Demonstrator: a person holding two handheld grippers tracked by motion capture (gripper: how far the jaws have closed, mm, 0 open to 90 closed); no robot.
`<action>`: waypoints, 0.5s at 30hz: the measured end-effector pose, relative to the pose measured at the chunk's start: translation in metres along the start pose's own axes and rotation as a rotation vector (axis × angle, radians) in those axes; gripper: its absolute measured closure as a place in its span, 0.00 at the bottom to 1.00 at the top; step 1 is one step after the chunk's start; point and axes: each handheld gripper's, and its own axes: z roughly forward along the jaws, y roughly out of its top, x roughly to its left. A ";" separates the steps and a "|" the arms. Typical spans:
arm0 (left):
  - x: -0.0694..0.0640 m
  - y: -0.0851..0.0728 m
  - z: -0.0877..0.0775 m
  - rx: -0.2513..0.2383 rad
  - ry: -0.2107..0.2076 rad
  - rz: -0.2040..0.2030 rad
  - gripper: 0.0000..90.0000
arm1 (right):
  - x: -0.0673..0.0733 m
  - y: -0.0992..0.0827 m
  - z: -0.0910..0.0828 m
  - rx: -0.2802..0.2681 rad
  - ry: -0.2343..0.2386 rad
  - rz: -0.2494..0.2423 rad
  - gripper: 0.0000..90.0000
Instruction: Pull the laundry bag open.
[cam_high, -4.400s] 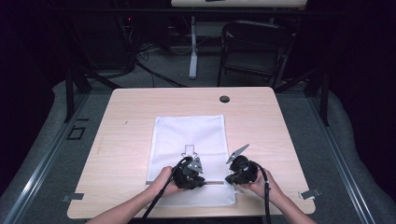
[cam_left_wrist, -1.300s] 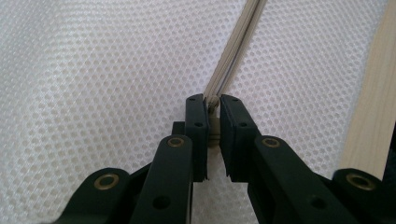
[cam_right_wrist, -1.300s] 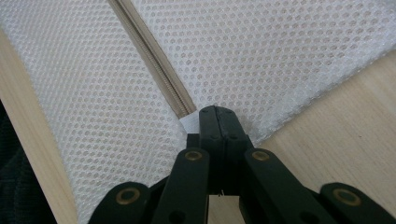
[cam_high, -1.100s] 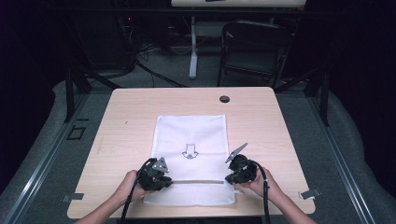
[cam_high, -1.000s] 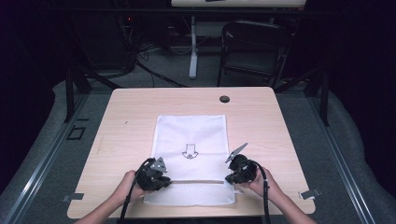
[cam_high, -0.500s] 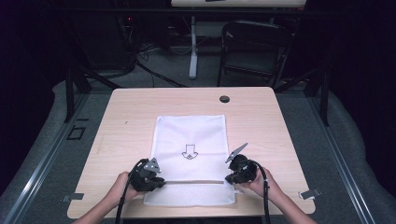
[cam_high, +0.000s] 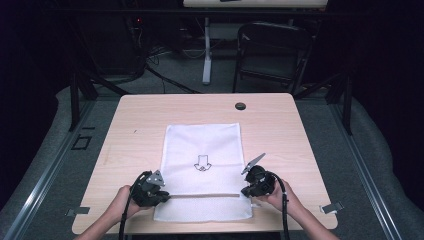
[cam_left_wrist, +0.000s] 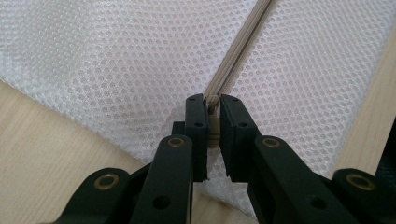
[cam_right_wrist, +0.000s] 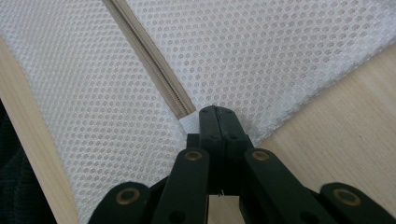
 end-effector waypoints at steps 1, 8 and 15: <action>0.000 -0.001 0.000 -0.004 0.001 -0.005 0.92 | 0.000 0.000 0.000 -0.003 0.000 0.002 1.00; 0.001 -0.005 -0.004 -0.002 0.005 -0.004 0.92 | 0.000 0.000 0.000 0.000 -0.005 0.000 1.00; 0.004 -0.012 -0.012 -0.001 0.015 -0.018 0.92 | 0.000 0.000 0.000 -0.002 -0.001 0.003 1.00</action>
